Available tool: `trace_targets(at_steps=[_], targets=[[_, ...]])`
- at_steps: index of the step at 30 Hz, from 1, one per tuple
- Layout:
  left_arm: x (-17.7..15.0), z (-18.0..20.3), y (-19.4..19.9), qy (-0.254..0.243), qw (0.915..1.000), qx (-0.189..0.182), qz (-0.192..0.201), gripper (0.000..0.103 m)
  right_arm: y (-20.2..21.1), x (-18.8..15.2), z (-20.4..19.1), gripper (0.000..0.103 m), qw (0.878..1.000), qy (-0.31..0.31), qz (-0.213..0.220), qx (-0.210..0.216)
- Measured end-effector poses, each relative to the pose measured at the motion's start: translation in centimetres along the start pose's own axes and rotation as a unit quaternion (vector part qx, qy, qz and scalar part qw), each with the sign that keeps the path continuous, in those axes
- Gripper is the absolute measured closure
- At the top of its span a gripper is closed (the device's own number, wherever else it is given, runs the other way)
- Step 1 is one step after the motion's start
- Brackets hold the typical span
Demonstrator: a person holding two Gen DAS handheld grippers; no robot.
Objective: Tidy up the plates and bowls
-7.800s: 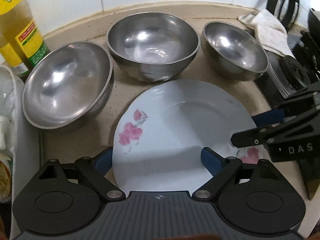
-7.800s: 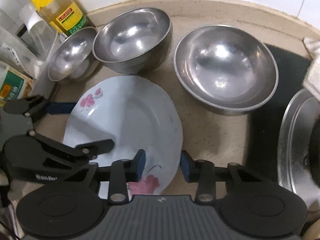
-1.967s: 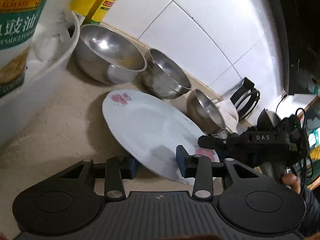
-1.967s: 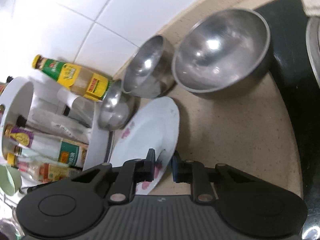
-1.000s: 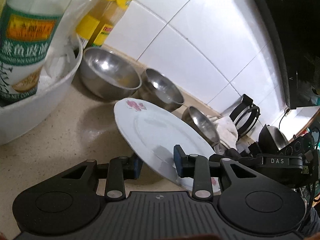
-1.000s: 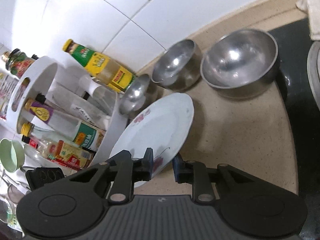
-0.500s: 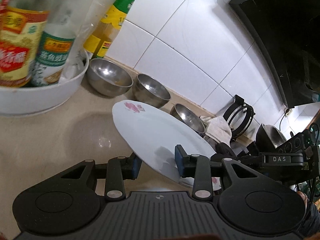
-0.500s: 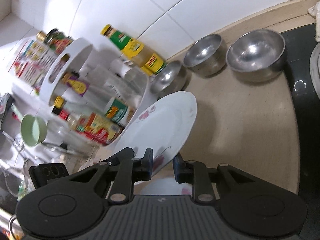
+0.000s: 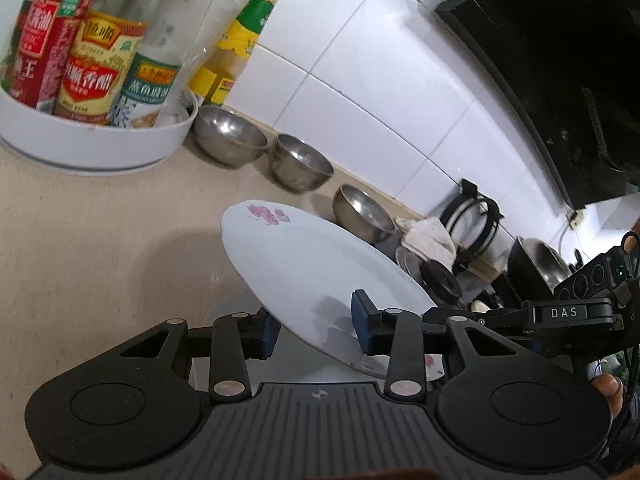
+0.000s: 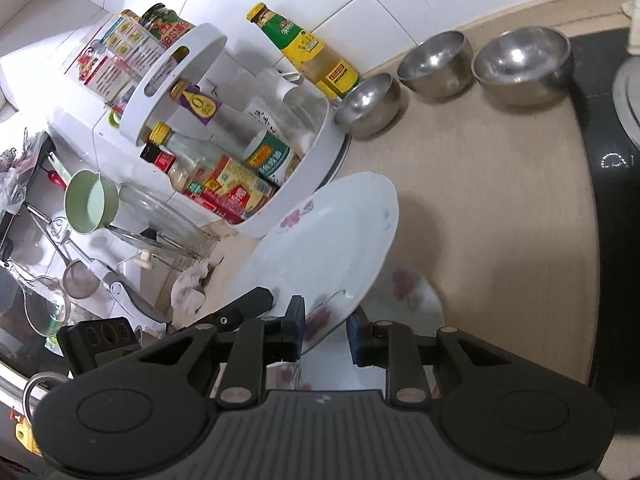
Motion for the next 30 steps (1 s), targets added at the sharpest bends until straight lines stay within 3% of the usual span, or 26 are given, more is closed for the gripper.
trace_targets(at_steps=[15, 30], targets=[[-4.7, -0.4, 2.7, -0.028, 0.9979, -0.027, -0.051, 0.057, 1.5, -7.6, -1.5, 0.079, 0.997, -0.045, 0.031, -0.046], [-5.7, -0.5, 1.8, -0.042, 0.9971, -0.023, -0.06, 0.056, 1.1, -8.4, 0.0, 0.078, 0.996, -0.046, 0.039, -0.065]])
Point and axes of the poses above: each gripper's, at about its wrist camera, not at the fingertips, and y roughly against the way its jaws point, z to its right, x to its top, the point moved 10 cm from there along -y, roughly the way its jaws point, and after that the axes turned 3 degrees about y, right-handed, at the moved point
